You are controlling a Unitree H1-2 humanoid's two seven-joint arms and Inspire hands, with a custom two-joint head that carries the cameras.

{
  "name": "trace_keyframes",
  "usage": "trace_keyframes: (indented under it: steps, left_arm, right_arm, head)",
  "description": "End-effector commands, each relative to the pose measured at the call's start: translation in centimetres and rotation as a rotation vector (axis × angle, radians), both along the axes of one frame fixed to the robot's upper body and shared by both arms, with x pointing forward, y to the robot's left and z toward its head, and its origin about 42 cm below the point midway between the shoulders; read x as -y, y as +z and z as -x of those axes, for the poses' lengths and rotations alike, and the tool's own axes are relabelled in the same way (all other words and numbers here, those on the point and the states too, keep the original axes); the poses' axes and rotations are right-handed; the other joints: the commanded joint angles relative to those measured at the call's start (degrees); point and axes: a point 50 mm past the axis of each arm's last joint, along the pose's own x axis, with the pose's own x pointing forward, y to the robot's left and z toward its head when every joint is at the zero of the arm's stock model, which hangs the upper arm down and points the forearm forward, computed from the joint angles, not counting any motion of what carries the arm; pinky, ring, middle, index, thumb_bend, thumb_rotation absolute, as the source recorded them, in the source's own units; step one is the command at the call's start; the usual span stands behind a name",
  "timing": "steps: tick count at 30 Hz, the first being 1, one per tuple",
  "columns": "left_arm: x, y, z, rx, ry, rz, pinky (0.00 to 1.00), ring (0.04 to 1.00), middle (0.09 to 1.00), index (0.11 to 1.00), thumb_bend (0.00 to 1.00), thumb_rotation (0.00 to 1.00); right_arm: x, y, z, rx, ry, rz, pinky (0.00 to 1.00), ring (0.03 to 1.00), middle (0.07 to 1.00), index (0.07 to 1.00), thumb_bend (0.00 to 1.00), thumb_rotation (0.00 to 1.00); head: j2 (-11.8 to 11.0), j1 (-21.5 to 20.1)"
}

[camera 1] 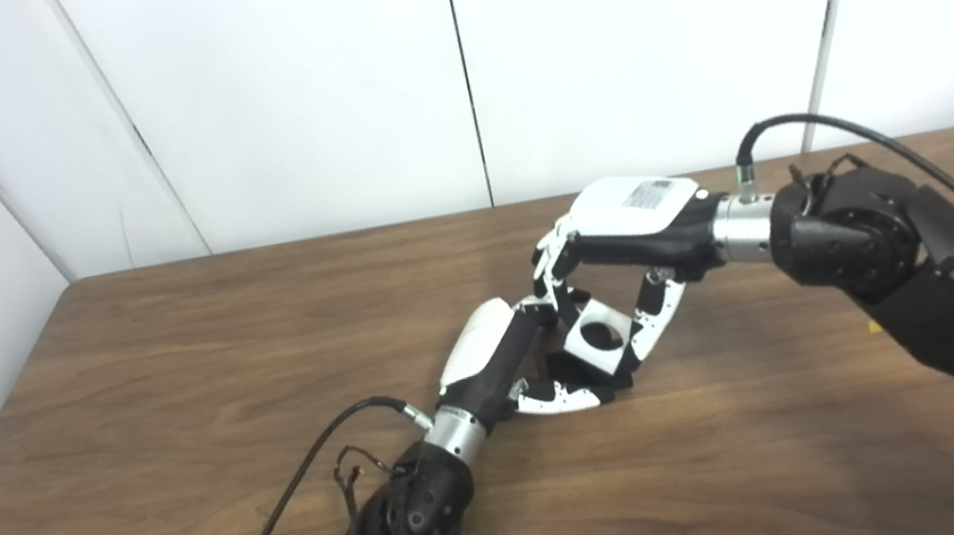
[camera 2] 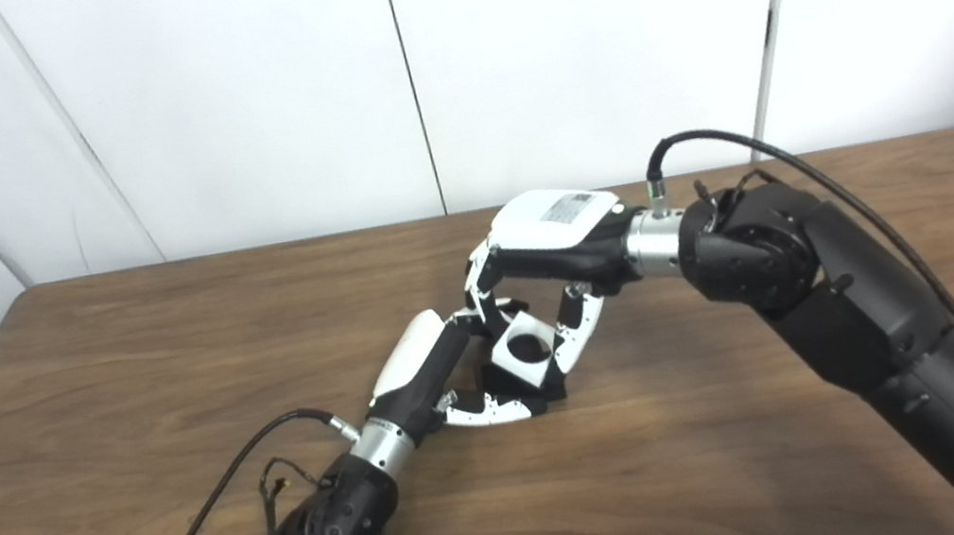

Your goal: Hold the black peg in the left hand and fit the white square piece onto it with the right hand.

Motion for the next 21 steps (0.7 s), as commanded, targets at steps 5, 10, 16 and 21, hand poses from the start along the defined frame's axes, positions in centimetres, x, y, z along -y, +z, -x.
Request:
trace_keyframes:
  steps: [5, 10, 16, 21]
  left_arm:
    - [0.3, -2.4, 1.2, -0.104, -0.010, -0.072, 0.74, 0.855, 0.826, 0.490, 0.52, 0.07]
    - [0.5, -2.4, 1.3, -0.101, -0.014, -0.071, 0.73, 0.849, 0.821, 0.490, 0.52, 0.07]
    - [0.4, -2.4, 1.6, -0.097, -0.018, -0.067, 0.73, 0.848, 0.820, 0.490, 0.52, 0.07]
    - [0.3, -2.6, 1.8, -0.104, -0.014, -0.068, 0.73, 0.852, 0.822, 0.489, 0.52, 0.07]
  right_arm:
    - [-1.5, 2.8, -0.3, 0.082, 0.046, -0.012, 0.89, 0.868, 0.765, 0.482, 0.52, 0.14]
    - [-2.0, 2.4, -0.5, 0.067, 0.035, -0.006, 0.90, 0.871, 0.771, 0.484, 0.52, 0.14]
    - [-2.2, 2.1, -0.8, 0.061, 0.024, -0.002, 0.90, 0.869, 0.773, 0.483, 0.52, 0.14]
    - [-2.2, 1.9, -1.2, 0.065, 0.015, -0.006, 0.89, 0.862, 0.770, 0.482, 0.52, 0.14]
  head:
    - [0.22, 0.21]
    - [0.24, 0.29]
    - [0.35, 0.58]
    - [0.50, 0.54]
